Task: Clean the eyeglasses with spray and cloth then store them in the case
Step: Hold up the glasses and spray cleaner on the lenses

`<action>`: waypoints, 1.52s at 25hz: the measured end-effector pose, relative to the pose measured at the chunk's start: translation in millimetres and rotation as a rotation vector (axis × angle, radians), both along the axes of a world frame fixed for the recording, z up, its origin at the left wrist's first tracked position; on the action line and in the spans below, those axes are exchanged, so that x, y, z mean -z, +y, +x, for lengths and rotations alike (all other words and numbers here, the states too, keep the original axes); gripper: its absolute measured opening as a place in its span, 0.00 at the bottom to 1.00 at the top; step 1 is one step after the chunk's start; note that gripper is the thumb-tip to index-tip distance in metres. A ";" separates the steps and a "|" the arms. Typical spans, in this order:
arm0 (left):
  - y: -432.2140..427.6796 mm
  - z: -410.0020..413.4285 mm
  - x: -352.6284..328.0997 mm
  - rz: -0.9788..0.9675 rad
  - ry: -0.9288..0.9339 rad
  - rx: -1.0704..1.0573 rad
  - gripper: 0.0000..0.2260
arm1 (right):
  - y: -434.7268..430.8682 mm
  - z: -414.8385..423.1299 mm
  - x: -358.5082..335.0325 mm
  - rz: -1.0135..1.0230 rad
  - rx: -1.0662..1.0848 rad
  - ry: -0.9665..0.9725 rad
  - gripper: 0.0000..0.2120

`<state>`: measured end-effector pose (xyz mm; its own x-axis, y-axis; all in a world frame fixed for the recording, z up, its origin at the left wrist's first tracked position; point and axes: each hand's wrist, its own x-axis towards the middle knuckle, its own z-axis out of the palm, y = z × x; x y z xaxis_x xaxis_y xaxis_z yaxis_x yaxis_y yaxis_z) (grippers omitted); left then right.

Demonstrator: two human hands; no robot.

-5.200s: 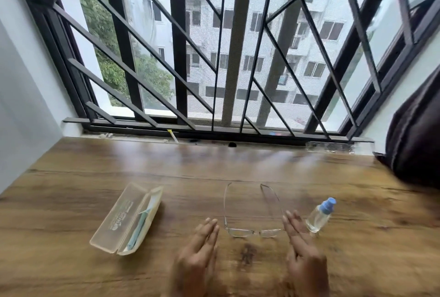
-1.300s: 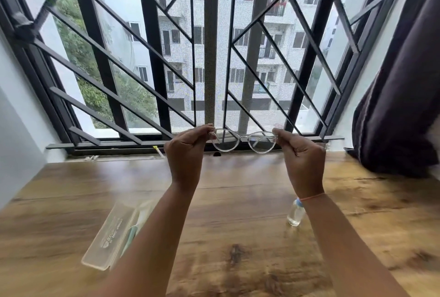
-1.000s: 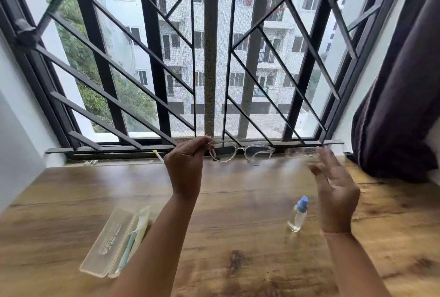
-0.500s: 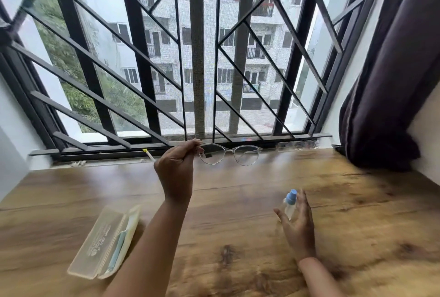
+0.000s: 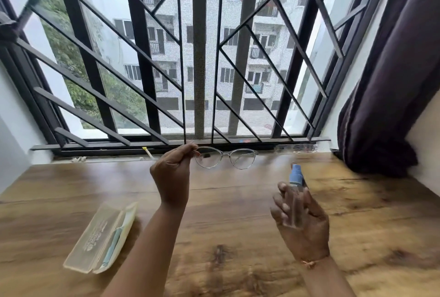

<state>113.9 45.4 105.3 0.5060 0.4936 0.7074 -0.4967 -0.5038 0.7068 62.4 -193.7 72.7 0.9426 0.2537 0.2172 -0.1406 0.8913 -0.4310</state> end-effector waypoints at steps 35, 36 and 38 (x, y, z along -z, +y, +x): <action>-22.4 -4.2 -31.1 -0.037 -0.089 -0.052 0.08 | 91.5 -11.5 -79.2 -1.422 1.605 -0.614 0.25; -21.4 -3.9 -30.9 -0.045 -0.086 -0.054 0.08 | 86.5 -11.4 -80.2 -1.354 1.635 -0.559 0.24; -19.5 -3.6 -30.2 -0.080 -0.085 -0.046 0.08 | 73.3 -13.6 -85.8 -1.140 1.478 -0.411 0.28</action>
<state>110.4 25.9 135.4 0.4215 0.5714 0.7042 -0.5341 -0.4711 0.7020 48.8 -120.4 158.4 0.4502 -0.4248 0.7854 0.6045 -0.5023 -0.6183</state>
